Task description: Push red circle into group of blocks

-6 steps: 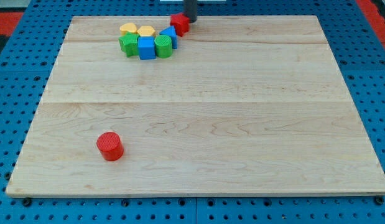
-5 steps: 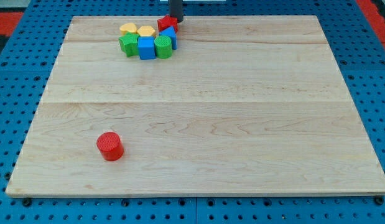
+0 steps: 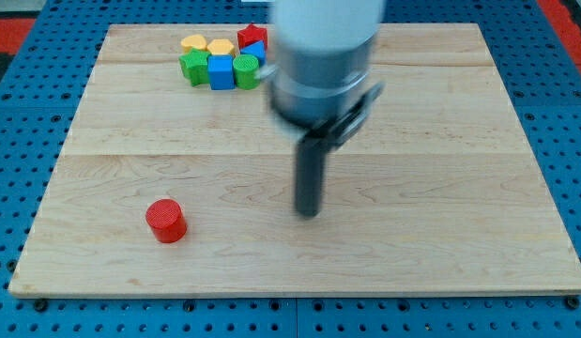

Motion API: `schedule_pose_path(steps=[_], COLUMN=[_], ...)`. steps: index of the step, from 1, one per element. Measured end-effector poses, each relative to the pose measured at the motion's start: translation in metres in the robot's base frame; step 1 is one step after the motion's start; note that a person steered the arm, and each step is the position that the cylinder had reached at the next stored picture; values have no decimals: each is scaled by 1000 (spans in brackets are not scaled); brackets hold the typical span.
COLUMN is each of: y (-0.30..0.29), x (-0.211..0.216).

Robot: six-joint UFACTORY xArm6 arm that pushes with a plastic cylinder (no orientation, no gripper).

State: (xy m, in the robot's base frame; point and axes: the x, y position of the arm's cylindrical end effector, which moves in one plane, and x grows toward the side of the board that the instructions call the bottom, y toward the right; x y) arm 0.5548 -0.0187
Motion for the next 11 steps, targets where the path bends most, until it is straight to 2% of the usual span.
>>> schedule_pose_path(steps=[1,3,4,6,7,8,9,10,11], y=[-106,-172,-140,-249,-243,-228,-274,-285,-278], x=[17,-78,-60,-53,-98,-88,-47,-76,-138])
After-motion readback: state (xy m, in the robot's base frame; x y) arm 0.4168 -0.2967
